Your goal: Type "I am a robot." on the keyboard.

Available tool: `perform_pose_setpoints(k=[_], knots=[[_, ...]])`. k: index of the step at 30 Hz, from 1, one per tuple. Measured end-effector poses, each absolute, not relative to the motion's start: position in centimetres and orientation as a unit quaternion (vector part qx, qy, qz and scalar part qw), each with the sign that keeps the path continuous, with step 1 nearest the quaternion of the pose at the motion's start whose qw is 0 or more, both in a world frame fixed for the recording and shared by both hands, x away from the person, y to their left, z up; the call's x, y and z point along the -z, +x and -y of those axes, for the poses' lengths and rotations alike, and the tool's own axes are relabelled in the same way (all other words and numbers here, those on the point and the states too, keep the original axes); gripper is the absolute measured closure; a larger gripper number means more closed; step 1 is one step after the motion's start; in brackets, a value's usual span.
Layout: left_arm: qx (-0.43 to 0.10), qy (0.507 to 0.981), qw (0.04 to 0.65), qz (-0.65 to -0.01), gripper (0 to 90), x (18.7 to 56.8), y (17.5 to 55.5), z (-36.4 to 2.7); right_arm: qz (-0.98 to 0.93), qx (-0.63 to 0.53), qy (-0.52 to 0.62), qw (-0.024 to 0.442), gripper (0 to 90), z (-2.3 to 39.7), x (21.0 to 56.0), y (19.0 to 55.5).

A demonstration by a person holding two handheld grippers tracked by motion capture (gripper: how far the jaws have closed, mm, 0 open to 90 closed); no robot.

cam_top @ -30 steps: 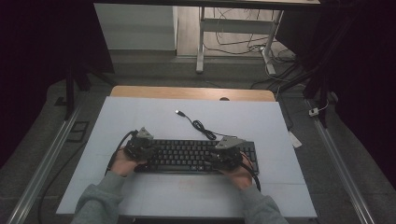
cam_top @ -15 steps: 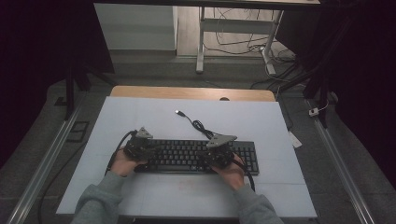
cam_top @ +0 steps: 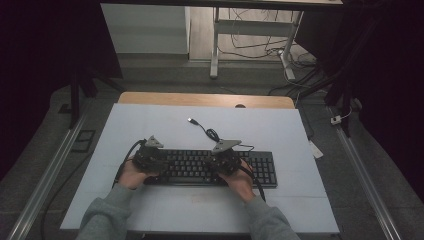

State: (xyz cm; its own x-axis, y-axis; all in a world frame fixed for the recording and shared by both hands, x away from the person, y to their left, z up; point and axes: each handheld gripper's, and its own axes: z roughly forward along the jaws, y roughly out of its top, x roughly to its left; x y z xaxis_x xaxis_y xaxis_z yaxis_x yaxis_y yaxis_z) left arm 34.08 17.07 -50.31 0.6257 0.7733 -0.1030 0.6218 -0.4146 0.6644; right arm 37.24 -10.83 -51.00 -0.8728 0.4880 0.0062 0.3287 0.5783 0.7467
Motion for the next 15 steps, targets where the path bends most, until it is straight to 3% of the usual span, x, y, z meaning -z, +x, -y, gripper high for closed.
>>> perform_pose_setpoints(k=[15], knots=[[-0.115, 0.830, 0.339, -0.427, 46.6, 50.3, 34.0, -17.1, -0.888, -0.383, 0.232, 0.103, 89.8, 9.8, 51.3, 38.0]])
